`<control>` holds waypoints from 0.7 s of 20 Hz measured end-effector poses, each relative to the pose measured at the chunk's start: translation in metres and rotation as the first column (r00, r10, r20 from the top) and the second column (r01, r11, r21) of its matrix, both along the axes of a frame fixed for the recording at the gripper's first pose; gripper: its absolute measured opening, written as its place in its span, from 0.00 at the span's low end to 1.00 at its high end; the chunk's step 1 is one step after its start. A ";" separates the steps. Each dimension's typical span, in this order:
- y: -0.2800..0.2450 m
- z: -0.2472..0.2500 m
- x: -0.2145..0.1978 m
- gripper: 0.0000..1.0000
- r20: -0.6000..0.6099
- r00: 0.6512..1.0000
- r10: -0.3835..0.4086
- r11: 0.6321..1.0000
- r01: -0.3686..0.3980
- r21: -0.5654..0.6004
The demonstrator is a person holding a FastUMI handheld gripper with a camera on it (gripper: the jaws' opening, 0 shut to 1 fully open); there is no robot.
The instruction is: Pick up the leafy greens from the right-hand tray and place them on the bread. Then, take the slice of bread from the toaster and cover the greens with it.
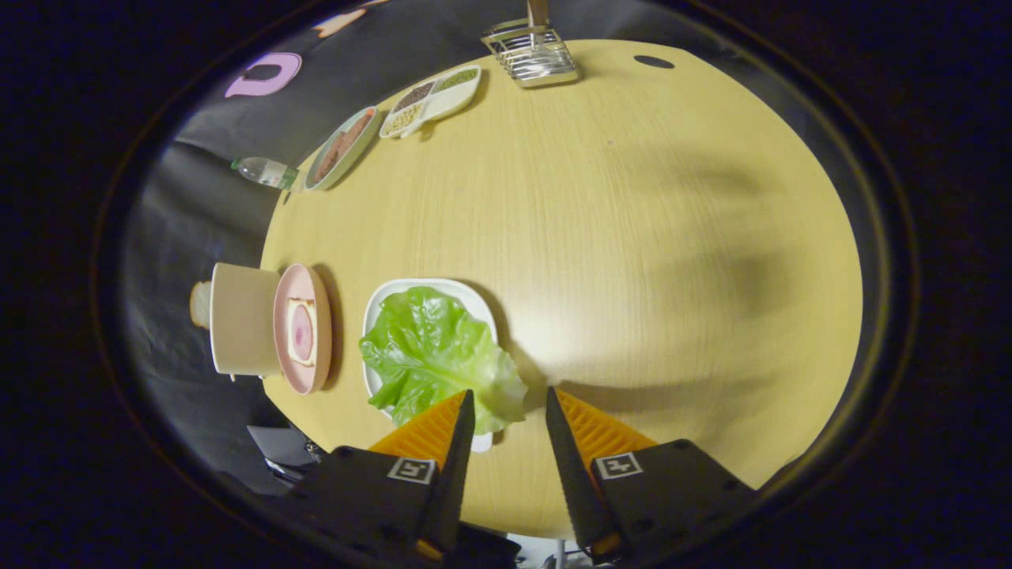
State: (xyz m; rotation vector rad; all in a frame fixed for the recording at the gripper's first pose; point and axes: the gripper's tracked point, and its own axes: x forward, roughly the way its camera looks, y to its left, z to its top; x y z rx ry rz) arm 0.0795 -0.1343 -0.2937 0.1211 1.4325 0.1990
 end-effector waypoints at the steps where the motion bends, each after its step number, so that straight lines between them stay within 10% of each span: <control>1: 0.002 -0.001 0.002 0.50 0.001 1.000 -0.007 1.000 0.007 0.005; 14: 0.025 0.022 0.005 0.04 -0.003 0.996 -0.088 0.987 0.088 0.132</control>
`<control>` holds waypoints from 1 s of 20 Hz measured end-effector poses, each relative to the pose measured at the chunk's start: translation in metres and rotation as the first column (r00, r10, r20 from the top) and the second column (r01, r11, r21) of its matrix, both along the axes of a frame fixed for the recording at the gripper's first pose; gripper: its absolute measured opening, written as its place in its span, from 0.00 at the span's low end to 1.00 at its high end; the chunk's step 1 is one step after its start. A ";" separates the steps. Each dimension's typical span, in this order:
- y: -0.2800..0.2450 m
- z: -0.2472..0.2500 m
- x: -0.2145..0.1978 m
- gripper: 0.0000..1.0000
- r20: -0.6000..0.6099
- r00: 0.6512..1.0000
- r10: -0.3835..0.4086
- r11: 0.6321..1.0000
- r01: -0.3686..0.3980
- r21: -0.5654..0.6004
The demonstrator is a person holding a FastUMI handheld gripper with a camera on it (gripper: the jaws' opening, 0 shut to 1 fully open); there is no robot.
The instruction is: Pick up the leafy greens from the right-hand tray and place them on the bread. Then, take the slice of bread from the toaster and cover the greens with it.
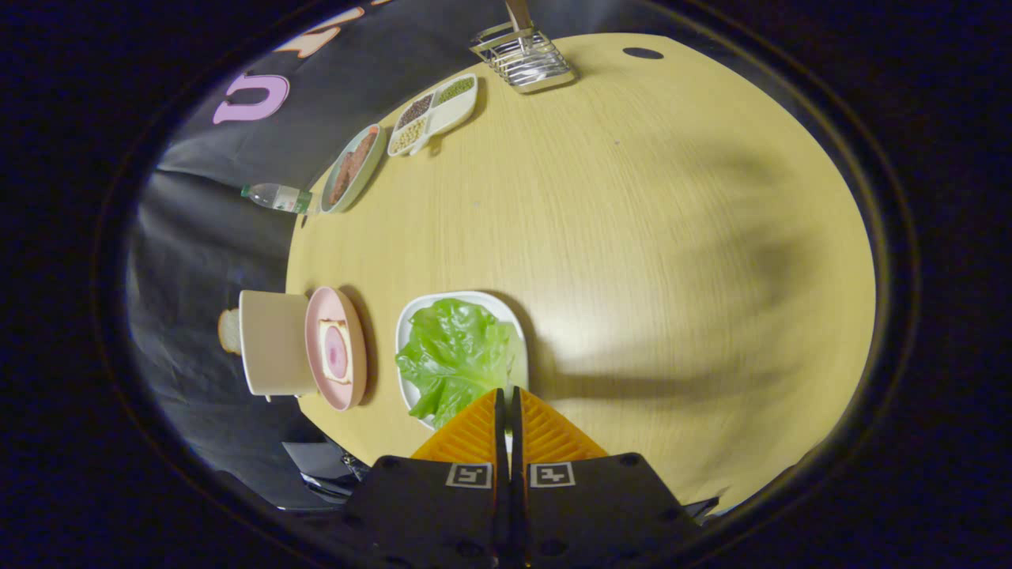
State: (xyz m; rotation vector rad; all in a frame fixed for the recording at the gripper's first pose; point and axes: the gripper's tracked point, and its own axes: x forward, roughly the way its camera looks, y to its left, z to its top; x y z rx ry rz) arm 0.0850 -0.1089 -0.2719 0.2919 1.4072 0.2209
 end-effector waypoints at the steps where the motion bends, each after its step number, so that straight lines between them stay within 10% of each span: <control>1: 0.005 0.006 -0.001 0.04 0.006 1.000 -0.008 1.000 0.008 0.018; 20: 0.187 0.139 -0.056 0.04 0.189 0.981 -0.034 0.972 -0.012 0.236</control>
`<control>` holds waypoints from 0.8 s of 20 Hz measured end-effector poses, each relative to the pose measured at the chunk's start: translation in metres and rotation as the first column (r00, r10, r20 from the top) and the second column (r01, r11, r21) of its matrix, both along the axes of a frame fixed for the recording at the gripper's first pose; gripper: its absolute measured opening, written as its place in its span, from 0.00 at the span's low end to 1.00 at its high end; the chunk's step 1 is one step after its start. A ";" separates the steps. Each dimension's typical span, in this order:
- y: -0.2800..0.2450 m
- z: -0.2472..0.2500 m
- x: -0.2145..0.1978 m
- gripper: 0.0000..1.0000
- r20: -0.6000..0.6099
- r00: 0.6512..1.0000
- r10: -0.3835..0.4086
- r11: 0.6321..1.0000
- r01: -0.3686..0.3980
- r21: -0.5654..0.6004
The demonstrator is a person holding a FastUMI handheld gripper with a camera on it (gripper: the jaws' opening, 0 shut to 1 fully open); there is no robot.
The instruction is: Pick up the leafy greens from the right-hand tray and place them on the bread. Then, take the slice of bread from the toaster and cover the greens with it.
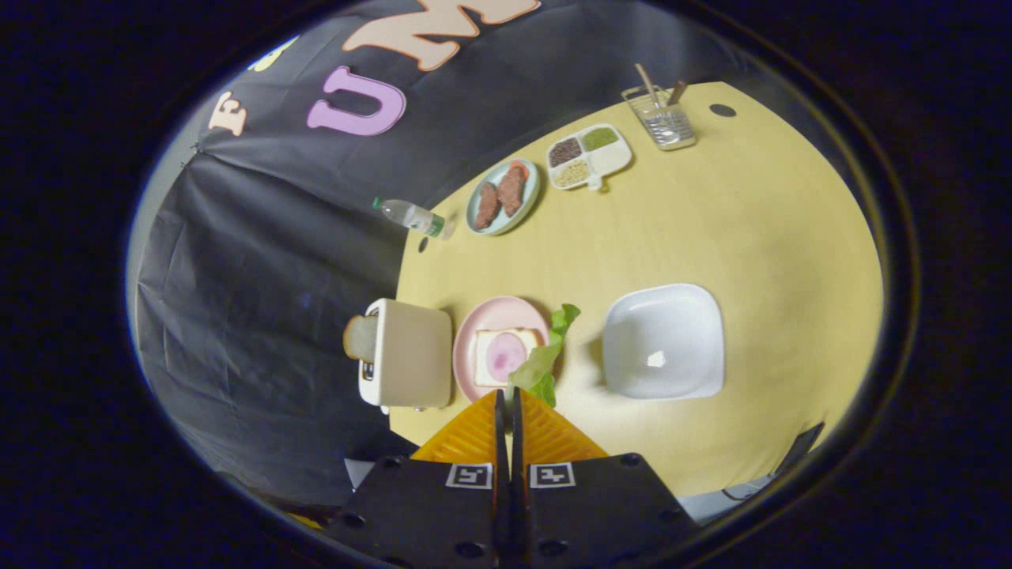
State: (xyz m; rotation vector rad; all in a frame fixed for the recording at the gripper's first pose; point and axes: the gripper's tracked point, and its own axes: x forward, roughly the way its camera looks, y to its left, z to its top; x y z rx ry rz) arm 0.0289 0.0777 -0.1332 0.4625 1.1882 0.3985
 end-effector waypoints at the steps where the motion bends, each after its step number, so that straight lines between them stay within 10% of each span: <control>1: 0.018 0.002 -0.001 0.04 0.003 1.000 0.006 1.000 -0.006 0.016; 16: 0.149 -0.103 0.023 0.04 -0.097 0.995 0.030 1.000 -0.030 -0.003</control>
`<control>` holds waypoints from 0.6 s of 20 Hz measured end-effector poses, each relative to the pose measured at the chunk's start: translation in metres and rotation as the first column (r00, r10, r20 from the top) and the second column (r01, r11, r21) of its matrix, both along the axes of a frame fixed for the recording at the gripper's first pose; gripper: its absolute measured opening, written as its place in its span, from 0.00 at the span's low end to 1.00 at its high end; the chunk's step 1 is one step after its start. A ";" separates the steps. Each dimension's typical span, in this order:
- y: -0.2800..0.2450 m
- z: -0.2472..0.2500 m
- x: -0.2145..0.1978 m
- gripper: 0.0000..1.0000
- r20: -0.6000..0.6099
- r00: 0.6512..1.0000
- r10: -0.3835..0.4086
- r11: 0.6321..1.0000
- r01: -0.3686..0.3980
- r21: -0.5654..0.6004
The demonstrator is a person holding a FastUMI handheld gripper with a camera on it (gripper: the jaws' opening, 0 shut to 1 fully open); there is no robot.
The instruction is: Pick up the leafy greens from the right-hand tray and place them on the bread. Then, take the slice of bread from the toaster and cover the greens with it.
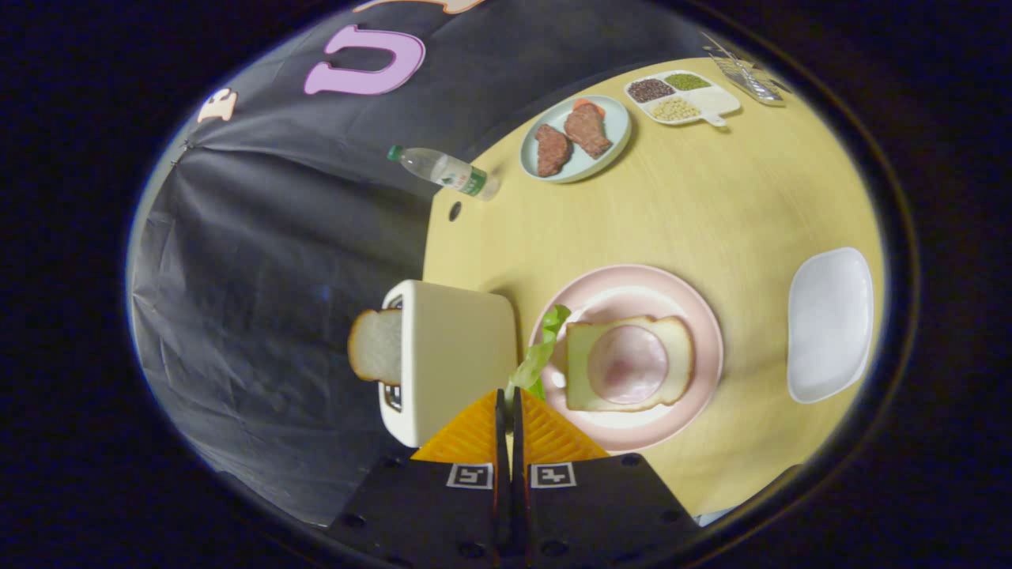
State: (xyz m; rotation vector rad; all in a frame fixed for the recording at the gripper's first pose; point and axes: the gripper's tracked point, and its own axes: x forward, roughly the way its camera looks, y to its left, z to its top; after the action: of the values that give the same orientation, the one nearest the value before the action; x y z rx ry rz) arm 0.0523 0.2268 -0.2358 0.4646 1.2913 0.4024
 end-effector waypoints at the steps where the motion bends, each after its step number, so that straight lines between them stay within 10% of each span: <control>1: -0.010 -0.008 0.002 0.04 0.001 1.000 -0.007 0.999 0.007 -0.034; 12: -0.076 -0.065 0.003 0.04 -0.033 0.999 0.027 0.951 -0.036 -0.309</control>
State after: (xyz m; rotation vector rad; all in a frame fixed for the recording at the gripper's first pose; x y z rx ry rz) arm 0.0554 0.1507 -0.3006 0.1852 1.3622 0.2141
